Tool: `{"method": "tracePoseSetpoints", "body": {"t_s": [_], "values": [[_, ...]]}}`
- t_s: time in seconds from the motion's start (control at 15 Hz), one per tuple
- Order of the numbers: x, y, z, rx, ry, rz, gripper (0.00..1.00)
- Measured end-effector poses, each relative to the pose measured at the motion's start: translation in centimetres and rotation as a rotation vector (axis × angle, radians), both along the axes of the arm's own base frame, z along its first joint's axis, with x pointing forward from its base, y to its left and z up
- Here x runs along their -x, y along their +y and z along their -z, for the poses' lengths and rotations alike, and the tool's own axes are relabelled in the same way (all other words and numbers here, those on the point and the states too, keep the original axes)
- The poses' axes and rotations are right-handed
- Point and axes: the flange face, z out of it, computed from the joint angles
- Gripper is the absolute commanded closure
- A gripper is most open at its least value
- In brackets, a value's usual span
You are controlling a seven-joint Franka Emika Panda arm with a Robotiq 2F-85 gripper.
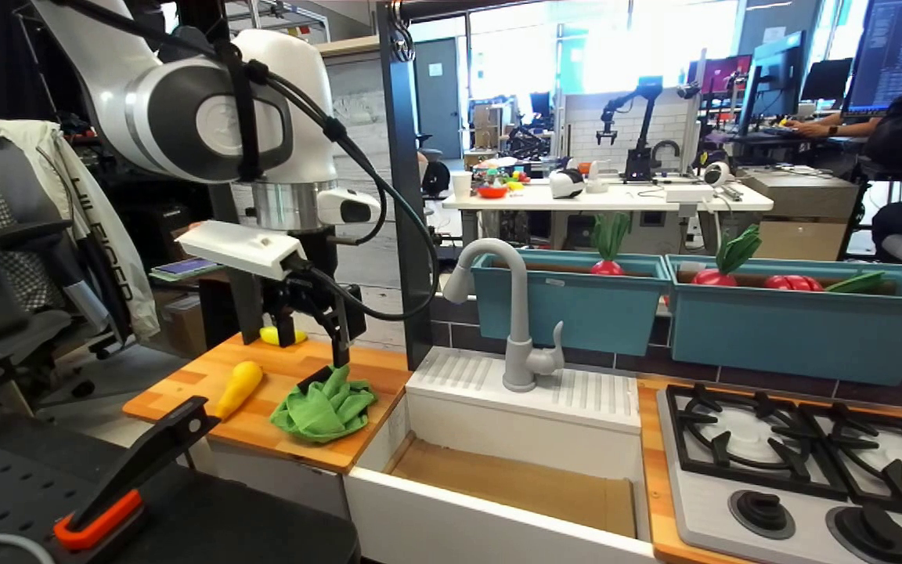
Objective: Move the green towel to the left
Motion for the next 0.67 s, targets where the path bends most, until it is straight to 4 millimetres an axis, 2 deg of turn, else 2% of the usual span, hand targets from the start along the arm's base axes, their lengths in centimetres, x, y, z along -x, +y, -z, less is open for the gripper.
{"method": "tracePoseSetpoints", "body": {"t_s": [0.4, 0.47, 0.53, 0.67], "values": [[-2.1, 1.0, 3.2, -0.011, 0.004, 0.038, 0.0], [-2.4, 1.2, 3.7, -0.013, 0.006, 0.042, 0.1], [-2.6, 1.3, 4.1, -0.014, 0.008, 0.046, 0.28], [-2.9, 1.4, 4.9, -0.018, 0.022, 0.054, 0.44]]}}
